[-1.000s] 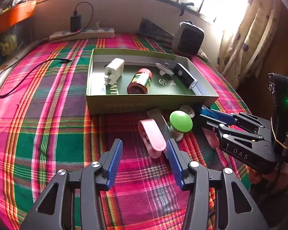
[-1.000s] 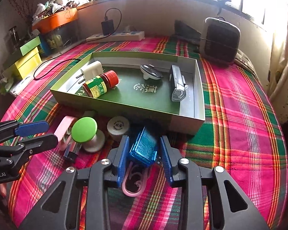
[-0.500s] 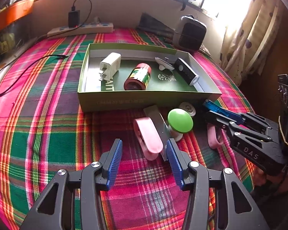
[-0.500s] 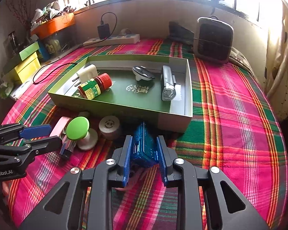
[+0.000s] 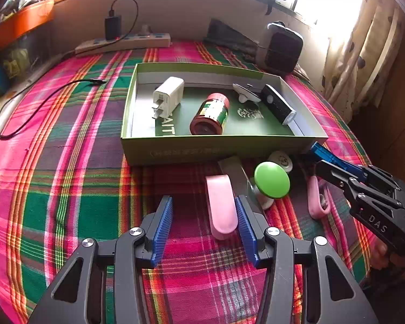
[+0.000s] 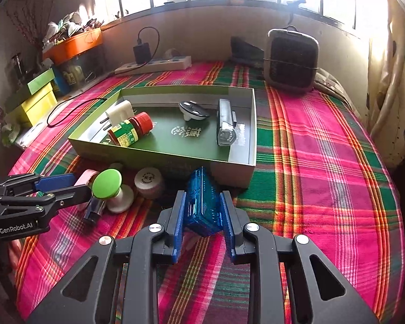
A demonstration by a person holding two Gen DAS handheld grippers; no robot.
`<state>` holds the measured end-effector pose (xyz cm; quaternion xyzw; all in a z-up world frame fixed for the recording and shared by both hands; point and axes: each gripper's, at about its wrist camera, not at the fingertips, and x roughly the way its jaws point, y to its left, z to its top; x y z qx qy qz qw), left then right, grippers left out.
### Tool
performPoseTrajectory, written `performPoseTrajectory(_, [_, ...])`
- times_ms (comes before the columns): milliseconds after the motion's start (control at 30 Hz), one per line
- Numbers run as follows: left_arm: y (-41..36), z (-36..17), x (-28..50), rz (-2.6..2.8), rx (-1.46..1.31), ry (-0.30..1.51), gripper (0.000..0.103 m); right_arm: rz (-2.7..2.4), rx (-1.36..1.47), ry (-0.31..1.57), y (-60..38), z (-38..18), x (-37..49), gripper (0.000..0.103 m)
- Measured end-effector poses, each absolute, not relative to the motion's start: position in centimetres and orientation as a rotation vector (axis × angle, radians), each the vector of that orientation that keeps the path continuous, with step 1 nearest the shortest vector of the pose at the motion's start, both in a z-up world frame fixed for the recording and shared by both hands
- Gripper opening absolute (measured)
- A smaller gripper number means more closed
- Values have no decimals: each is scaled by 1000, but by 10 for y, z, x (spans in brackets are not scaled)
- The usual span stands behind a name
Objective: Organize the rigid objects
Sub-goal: 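Close the right tool on the blue translucent case while the left tool approaches the pink clip, then grasp the pink clip with the left tool while the right tool holds the blue case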
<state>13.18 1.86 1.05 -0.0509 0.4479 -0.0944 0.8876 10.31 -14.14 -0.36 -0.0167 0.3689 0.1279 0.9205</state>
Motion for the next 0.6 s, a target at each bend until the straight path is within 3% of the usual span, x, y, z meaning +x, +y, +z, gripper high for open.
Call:
performPoseTrajectory(400, [18,10,138,-149,-73,925,42,270,-20,749,-144,-3,102,26])
performPoseTrajectory(600, [13,9,140,-126,-27,914,34,270,-20,750,-145,-3,101,26])
